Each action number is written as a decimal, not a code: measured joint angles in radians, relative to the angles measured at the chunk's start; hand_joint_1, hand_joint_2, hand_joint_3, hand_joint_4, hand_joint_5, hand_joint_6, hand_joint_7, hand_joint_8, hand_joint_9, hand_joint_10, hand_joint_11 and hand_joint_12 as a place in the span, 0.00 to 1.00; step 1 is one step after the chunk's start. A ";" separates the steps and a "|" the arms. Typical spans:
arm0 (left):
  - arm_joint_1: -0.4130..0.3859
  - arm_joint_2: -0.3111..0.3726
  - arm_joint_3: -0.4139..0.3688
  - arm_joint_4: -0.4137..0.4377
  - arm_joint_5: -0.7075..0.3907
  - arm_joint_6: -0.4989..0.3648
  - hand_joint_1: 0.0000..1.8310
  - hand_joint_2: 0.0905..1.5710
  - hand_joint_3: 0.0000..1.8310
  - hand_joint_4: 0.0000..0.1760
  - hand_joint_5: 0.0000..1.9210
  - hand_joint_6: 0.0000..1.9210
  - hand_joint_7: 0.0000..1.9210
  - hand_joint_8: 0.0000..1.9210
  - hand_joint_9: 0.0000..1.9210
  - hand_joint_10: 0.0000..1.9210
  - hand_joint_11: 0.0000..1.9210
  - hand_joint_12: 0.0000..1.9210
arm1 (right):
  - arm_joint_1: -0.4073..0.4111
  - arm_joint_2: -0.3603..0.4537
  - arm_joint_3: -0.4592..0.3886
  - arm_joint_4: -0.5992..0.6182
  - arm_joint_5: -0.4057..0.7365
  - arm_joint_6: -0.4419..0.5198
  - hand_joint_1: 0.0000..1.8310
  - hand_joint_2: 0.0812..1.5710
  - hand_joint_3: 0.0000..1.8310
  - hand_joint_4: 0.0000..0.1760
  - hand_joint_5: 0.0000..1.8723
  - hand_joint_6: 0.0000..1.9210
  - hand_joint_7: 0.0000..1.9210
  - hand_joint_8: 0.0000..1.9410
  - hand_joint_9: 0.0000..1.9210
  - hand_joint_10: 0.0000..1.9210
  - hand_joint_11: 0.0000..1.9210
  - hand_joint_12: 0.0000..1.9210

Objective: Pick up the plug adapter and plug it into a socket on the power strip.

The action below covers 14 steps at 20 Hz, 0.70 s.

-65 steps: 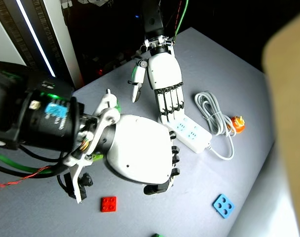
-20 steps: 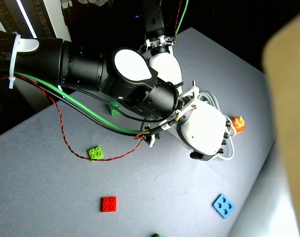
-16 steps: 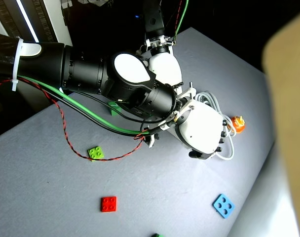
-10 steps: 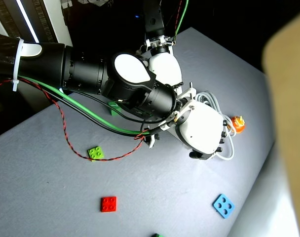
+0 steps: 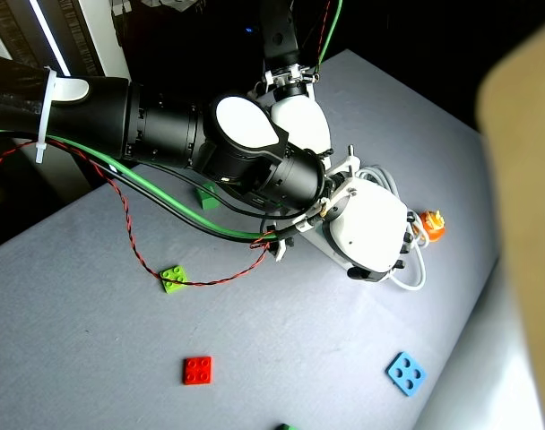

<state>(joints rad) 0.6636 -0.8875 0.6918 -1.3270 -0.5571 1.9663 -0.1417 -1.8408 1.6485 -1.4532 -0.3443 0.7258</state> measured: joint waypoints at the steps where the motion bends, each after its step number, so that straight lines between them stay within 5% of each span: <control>1: 0.000 0.000 0.000 0.000 0.000 0.000 0.00 0.78 0.00 0.00 0.08 0.00 0.08 0.00 0.06 0.00 0.00 0.10 | -0.001 0.000 0.002 0.000 0.001 0.000 0.76 0.67 0.00 0.00 0.47 0.53 0.57 0.40 0.56 0.50 0.51 0.40; 14: 0.000 0.007 0.004 0.000 0.016 -0.004 0.00 0.77 0.00 0.00 0.09 0.00 0.08 0.00 0.06 0.00 0.00 0.11 | -0.007 0.001 0.019 -0.008 0.022 0.005 0.76 0.66 0.00 0.00 0.49 0.51 0.59 0.36 0.57 0.48 0.52 0.40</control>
<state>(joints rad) 0.6636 -0.8806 0.6960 -1.3266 -0.5407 1.9625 -0.1486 -1.8397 1.6672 -1.4612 -0.3225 0.7307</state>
